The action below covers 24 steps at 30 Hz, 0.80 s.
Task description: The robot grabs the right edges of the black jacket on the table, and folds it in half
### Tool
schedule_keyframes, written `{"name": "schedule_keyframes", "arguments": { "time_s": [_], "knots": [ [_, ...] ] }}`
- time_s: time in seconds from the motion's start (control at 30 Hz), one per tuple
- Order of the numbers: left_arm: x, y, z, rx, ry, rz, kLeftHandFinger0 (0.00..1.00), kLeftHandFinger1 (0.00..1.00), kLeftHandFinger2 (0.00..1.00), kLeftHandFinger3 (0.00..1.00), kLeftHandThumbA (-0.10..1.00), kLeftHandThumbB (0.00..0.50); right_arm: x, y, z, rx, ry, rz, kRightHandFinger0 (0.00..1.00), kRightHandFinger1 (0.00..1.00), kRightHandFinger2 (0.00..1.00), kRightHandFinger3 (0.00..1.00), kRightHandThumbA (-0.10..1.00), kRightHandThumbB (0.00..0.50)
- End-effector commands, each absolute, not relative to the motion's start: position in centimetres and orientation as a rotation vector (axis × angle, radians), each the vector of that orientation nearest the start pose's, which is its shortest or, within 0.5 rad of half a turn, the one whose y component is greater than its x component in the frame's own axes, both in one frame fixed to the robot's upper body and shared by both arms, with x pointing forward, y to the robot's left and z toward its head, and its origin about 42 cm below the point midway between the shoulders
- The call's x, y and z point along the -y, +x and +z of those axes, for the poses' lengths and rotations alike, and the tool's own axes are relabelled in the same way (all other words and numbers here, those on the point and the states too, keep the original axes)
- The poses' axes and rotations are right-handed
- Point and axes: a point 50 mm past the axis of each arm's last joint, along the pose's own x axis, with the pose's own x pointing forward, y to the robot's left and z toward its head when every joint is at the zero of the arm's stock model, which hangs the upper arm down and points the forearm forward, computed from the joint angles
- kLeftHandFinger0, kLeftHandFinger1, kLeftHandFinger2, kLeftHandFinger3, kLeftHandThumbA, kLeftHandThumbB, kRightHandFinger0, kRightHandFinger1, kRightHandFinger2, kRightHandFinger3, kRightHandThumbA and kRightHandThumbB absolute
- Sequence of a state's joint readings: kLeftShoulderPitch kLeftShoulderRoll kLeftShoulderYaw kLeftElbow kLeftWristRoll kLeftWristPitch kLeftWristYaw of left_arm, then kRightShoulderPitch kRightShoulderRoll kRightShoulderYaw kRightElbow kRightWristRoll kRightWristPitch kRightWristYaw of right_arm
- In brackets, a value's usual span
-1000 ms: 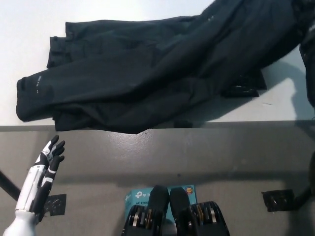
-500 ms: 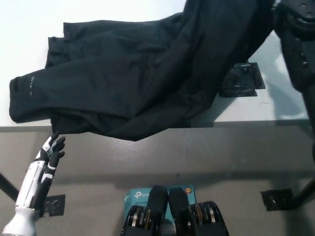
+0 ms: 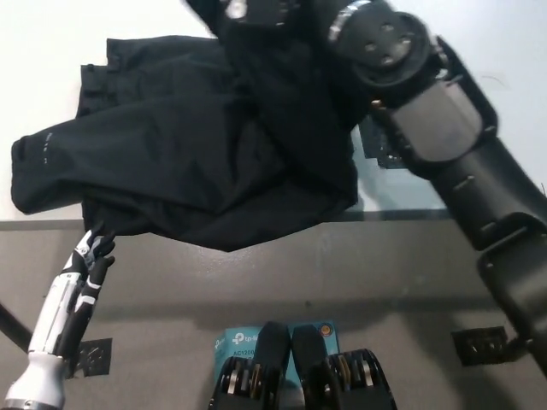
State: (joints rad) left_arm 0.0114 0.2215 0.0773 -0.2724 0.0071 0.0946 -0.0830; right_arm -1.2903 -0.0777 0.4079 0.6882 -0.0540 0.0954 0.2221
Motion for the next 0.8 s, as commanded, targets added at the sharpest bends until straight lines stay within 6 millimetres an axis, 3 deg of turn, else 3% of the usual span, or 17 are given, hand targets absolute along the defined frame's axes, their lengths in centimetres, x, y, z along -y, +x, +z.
{"name": "schedule_keyframes", "arguments": {
  "time_s": [0.0,0.07,0.17,0.27,0.4,0.47,0.5,0.53,0.57,0.6,0.73,0.77],
  "knots": [
    [-28.8,27.6,18.8,0.214,0.261,-0.039,1.0,1.0,1.0,1.0,0.9,0.0,-3.0,49.9,49.0,0.702,-0.679,0.753,0.02,0.44,0.76,0.72,-0.1,0.157],
    [-28.8,27.6,18.8,0.215,0.269,-0.036,1.0,1.0,1.0,1.0,0.89,0.0,-4.0,49.5,48.7,0.68,-0.698,0.752,0.04,0.47,0.78,0.76,-0.1,0.16],
    [-28.7,27.8,18.8,0.215,0.265,-0.039,1.0,1.0,1.0,1.0,0.89,0.0,-5.7,49.1,47.5,0.618,-0.697,0.758,0.01,0.42,0.73,0.72,-0.1,0.167],
    [-28.7,27.9,19.0,0.217,0.267,-0.047,1.0,1.0,1.0,1.0,0.89,0.002,-6.9,49.0,45.8,0.563,-0.694,0.783,0.0,0.43,0.76,0.73,-0.1,0.168],
    [-28.8,28.1,19.3,0.215,0.262,-0.037,1.0,1.0,1.0,1.0,0.88,0.024,-7.9,50.1,42.1,0.518,-0.694,0.785,0.0,0.34,0.67,0.55,-0.1,0.182],
    [-28.7,28.2,19.5,0.218,0.253,-0.046,1.0,1.0,1.0,1.0,0.87,0.003,-7.9,50.7,40.9,0.464,-0.691,0.766,0.0,0.36,0.69,0.56,-0.1,0.193],
    [-28.6,28.3,19.6,0.225,0.265,-0.045,1.0,1.0,1.0,1.0,0.87,0.0,-7.8,51.0,40.0,0.453,-0.704,0.743,0.11,0.45,0.74,0.6,-0.1,0.203],
    [-28.5,28.3,19.7,0.226,0.267,-0.046,1.0,1.0,1.0,1.0,0.87,0.002,-7.7,51.3,39.0,0.424,-0.706,0.735,0.09,0.4,0.67,0.6,-0.1,0.176],
    [-28.5,28.4,19.7,0.228,0.266,-0.045,1.0,1.0,1.0,1.0,0.87,0.01,-7.5,51.7,37.7,0.384,-0.704,0.736,0.01,0.28,0.58,0.57,-0.1,0.174],
    [-28.5,28.4,19.8,0.231,0.266,-0.04,1.0,1.0,1.0,1.0,0.86,0.017,-7.2,52.1,36.6,0.352,-0.707,0.744,0.0,0.24,0.59,0.58,-0.1,0.178],
    [-28.5,28.3,20.2,0.24,0.257,-0.052,1.0,1.0,1.0,1.0,0.86,0.017,-5.9,52.9,32.8,0.27,-0.82,0.704,0.0,0.26,0.61,0.62,-0.1,0.215],
    [-28.5,28.3,20.2,0.24,0.257,-0.052,1.0,1.0,1.0,1.0,0.86,0.018,-5.9,53.0,32.8,0.272,-0.821,0.703,0.0,0.26,0.61,0.62,-0.1,0.215]
  ]
}}
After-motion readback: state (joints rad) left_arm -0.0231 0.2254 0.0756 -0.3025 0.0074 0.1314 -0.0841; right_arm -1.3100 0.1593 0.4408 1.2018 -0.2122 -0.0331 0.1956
